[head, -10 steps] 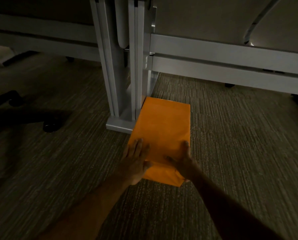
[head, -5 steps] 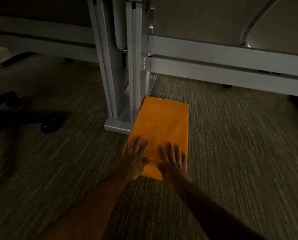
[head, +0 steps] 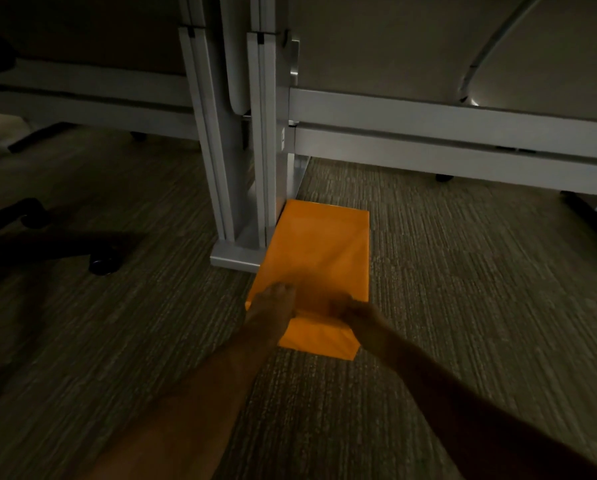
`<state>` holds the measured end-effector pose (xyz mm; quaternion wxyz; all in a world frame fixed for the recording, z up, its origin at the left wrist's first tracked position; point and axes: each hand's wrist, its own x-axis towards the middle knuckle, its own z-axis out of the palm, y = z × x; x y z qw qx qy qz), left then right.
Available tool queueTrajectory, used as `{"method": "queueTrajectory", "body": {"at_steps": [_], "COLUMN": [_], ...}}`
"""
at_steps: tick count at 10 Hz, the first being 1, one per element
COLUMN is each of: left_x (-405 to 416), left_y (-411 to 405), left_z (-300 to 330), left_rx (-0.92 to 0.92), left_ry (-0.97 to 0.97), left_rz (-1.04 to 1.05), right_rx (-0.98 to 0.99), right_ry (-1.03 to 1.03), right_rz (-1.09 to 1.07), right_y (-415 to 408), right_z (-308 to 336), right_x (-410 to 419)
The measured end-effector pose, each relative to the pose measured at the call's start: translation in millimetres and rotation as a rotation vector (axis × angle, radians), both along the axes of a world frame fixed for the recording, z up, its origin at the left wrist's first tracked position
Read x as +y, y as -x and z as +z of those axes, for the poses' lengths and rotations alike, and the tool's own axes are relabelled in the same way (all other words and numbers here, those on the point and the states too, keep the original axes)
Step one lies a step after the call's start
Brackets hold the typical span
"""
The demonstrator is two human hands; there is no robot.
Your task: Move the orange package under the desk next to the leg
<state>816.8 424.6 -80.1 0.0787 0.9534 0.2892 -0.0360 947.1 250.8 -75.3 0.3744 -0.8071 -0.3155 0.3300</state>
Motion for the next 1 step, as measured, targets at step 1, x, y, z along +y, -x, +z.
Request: {"method": "queueTrajectory", "body": {"at_steps": [1], "left_x": [-4.2], "left_y": [-1.5], "left_z": [4.3], "left_rx": [0.03], "left_ry": [0.016], "left_rz": [0.012], "right_rx": [0.023], "right_ry": [0.019], "right_rz": [-0.063], "right_y": [4.0], "right_z": [7.9], "right_x": [-24.3]}}
